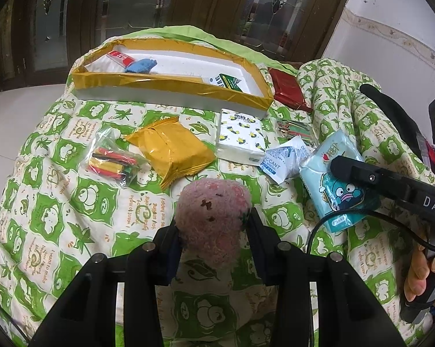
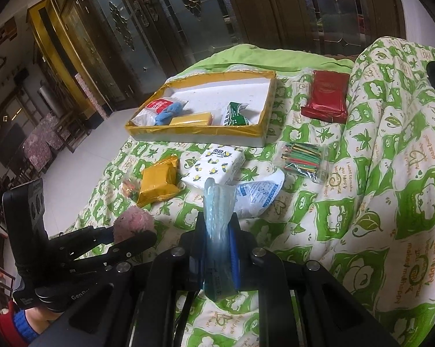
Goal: Organize soft objects
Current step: 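Carry the pink ball and blue tissue pack over the tray with both grippers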
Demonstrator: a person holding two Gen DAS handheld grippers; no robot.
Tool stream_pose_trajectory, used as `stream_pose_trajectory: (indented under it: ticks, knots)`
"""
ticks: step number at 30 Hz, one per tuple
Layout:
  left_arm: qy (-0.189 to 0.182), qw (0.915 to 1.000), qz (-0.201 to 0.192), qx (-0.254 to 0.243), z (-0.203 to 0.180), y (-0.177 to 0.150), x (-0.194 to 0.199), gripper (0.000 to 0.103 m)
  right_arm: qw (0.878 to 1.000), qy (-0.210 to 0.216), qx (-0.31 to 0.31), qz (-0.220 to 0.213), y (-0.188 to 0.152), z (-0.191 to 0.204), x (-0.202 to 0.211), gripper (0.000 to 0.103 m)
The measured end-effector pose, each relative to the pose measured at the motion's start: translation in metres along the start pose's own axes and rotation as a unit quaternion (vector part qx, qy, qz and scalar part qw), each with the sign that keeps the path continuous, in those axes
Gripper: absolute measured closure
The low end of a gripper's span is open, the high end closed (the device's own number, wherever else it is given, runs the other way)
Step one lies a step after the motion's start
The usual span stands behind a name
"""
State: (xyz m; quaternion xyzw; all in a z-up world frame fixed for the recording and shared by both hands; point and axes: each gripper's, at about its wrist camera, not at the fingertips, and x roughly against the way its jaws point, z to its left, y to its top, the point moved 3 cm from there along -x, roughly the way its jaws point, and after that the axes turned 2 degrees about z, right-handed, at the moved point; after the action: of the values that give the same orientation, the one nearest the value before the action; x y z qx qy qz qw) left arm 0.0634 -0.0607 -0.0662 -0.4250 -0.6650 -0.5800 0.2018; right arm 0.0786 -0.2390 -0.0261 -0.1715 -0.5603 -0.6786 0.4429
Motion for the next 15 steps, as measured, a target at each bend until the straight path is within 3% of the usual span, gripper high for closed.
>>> stream_pose_trajectory:
  ticks: [15]
  knots:
    - [0.000, 1.0000, -0.006, 0.004, 0.0005, 0.0039, 0.0028, 0.063, 1.000, -0.005, 0.003, -0.010, 0.0030, 0.0010, 0.0058, 0.088]
